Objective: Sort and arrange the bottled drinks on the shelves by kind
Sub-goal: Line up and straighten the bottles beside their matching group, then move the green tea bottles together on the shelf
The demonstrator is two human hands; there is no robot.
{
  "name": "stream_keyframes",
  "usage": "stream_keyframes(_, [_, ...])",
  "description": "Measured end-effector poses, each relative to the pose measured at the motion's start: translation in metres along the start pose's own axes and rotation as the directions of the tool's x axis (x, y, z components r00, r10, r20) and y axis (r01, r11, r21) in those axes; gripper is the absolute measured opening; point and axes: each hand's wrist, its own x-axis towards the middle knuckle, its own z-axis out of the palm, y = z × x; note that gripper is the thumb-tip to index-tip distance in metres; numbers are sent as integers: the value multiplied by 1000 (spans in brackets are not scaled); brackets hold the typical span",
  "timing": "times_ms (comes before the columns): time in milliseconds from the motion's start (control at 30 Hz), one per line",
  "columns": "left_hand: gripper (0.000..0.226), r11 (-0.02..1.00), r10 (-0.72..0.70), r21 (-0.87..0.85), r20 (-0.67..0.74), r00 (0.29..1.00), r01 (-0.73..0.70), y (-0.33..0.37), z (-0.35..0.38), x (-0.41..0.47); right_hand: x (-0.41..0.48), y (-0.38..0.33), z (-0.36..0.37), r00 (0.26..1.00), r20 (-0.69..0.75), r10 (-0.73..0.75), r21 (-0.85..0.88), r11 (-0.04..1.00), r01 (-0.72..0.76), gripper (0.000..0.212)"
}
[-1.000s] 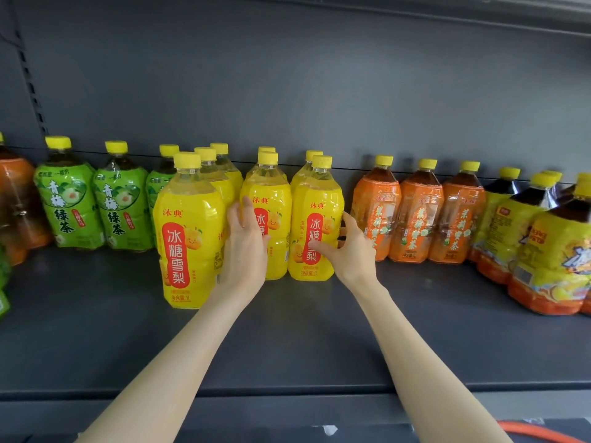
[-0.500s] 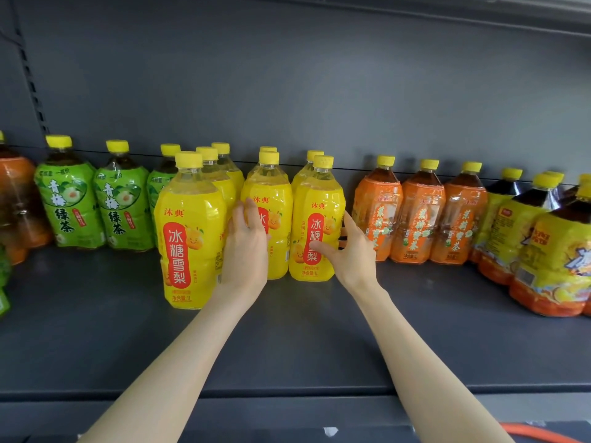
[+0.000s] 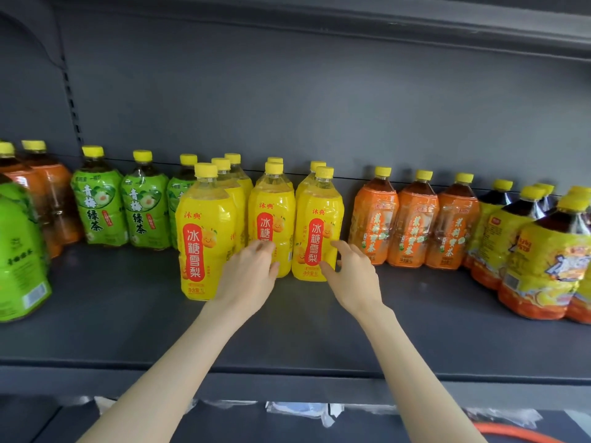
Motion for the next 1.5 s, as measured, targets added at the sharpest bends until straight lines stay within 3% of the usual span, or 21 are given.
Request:
stream_keyframes(233, [32, 993, 115, 8, -154, 981, -115, -22, -90, -46, -30, -66, -29, 968, -143, -204, 113, 969, 221, 31])
stream_keyframes(433, [39, 996, 86, 15, -311, 946, -85, -84, -166, -86, -59, -167, -18, 903, -234, -359, 157, 903, 400, 26])
stream_keyframes(567, [44, 998, 56, 29, -341, 939, -49, -149, -212, -131, -90, -245, 16, 874, -268, -405, 234, 853, 467, 26])
stream_keyframes(767, [38, 999, -34, -34, -396, 918, 22, -265, -261, -202, -143, -347, 90, 887, -240, -395, 386, 799, 461, 23])
stream_keyframes(1000, [42, 993, -83, -107, -416, 906, 42, -351, -289, -216, -146, -429, 146, 907, -176, -383, 384, 821, 422, 23])
stream_keyframes(1300, [31, 948, -101, -316, -394, 914, -32, -412, -268, -151, -94, -460, 184, 874, -362, -323, 315, 840, 441, 19])
stream_keyframes(1500, [69, 868, -181, -496, -264, 947, 28, -432, -237, -113, -68, -448, 205, 844, -483, -234, 226, 898, 378, 36])
